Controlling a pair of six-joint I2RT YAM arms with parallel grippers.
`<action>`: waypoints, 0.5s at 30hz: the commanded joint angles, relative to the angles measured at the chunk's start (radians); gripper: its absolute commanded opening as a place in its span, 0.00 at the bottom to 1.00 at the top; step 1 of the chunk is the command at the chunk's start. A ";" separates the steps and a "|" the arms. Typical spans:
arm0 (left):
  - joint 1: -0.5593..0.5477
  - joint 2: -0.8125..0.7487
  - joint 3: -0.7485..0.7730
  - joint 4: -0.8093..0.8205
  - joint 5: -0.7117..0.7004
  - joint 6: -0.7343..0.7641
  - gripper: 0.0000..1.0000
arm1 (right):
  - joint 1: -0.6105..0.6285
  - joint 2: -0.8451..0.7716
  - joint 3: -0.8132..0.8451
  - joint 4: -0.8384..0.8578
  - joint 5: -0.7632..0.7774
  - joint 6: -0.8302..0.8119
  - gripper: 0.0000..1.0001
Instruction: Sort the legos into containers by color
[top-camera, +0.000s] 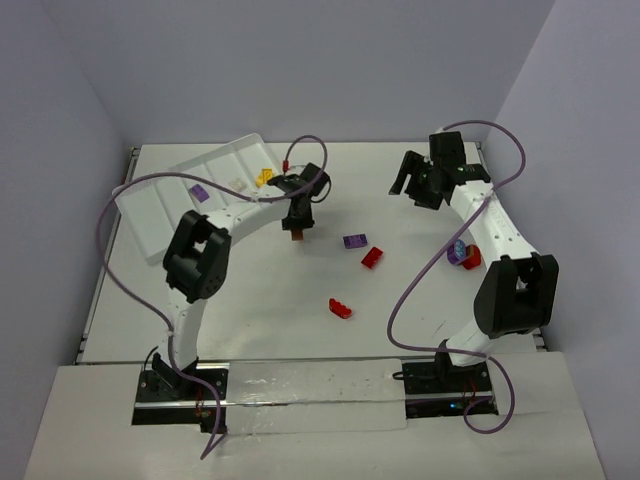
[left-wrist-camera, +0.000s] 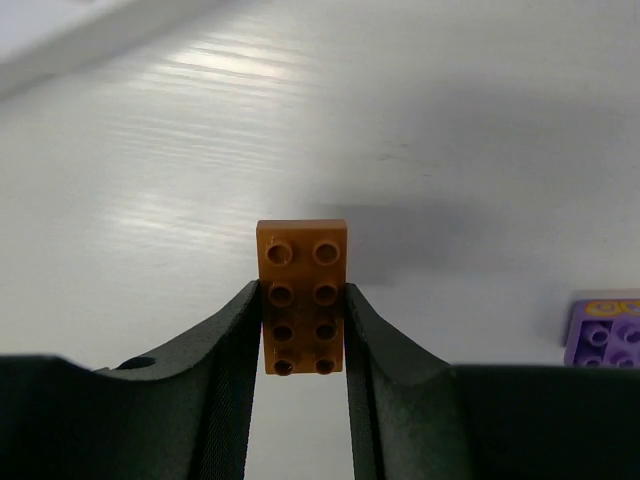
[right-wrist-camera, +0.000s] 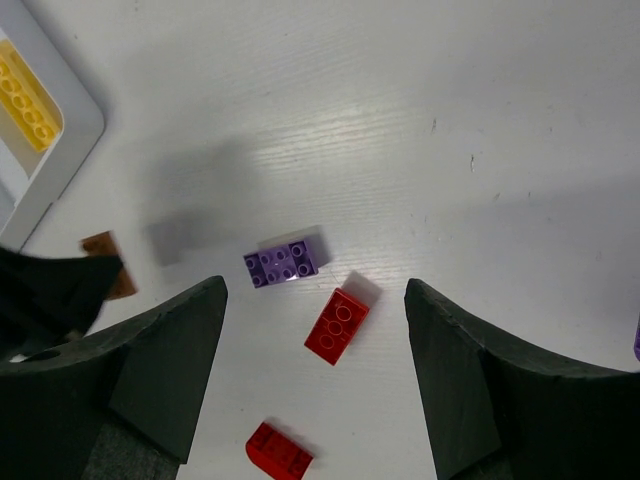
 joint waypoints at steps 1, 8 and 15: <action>0.145 -0.258 -0.063 0.005 0.018 0.043 0.00 | 0.013 -0.033 0.054 -0.004 0.030 -0.018 0.79; 0.380 -0.345 -0.100 -0.025 0.032 0.114 0.00 | 0.036 -0.036 0.051 0.002 0.041 -0.019 0.79; 0.592 -0.273 -0.065 -0.031 0.016 0.112 0.00 | 0.053 -0.046 0.032 0.012 0.021 -0.014 0.79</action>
